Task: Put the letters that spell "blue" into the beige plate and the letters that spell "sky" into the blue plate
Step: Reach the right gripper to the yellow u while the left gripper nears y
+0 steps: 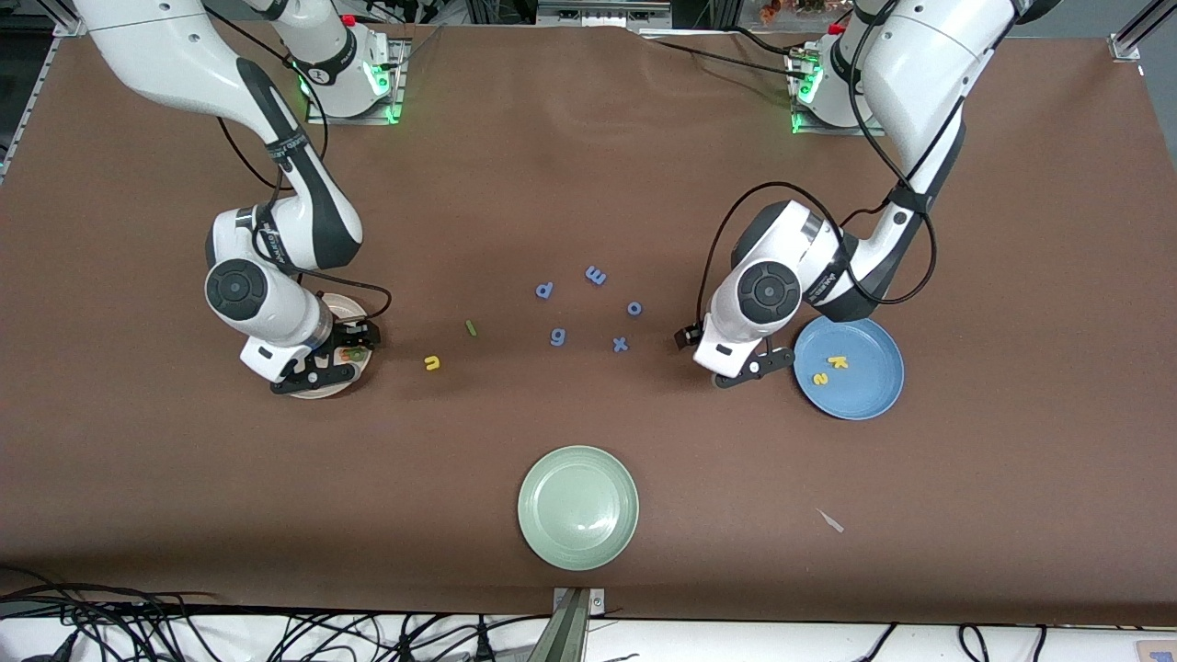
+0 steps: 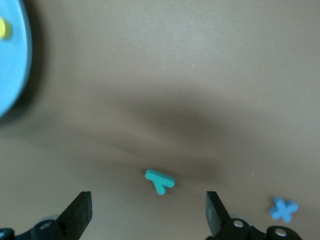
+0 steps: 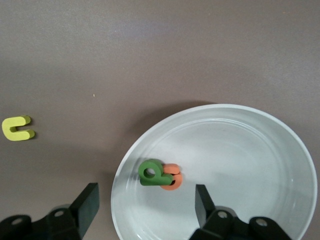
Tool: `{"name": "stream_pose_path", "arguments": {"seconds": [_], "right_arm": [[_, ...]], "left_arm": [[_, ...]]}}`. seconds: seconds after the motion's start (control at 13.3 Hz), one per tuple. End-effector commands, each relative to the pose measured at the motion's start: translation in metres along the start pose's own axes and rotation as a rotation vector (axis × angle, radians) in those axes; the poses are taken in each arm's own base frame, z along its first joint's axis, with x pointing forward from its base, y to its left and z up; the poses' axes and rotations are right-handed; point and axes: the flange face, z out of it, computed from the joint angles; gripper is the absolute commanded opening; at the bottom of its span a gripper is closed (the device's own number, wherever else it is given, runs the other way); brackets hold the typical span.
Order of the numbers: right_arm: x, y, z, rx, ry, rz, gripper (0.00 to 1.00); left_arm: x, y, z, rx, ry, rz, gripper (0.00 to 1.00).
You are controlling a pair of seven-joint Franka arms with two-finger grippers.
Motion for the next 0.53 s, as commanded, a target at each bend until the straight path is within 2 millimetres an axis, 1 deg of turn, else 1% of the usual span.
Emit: {"name": "stream_pose_path", "arguments": {"seconds": [0.0,0.23,0.3,0.38,0.45], "right_arm": [[0.011,-0.119,-0.012,0.056,-0.006,0.165,0.86],[0.012,-0.112,-0.016,0.049,-0.003,0.151,0.86],[0.011,-0.109,-0.016,0.046,-0.009,0.150,0.86],[0.011,-0.108,-0.016,0.045,-0.009,0.150,0.86],[0.011,-0.108,-0.017,0.044,-0.009,0.147,0.86]], "left_arm": [[-0.014,0.000,0.017,-0.068,0.021,-0.266,1.00],[-0.028,0.008,0.022,-0.074,0.070,-0.599,1.00],[-0.039,0.015,0.031,-0.067,0.108,-0.657,1.00],[-0.042,0.016,0.042,-0.070,0.140,-0.717,1.00],[-0.044,0.018,0.048,-0.095,0.143,-0.797,1.00]]}}
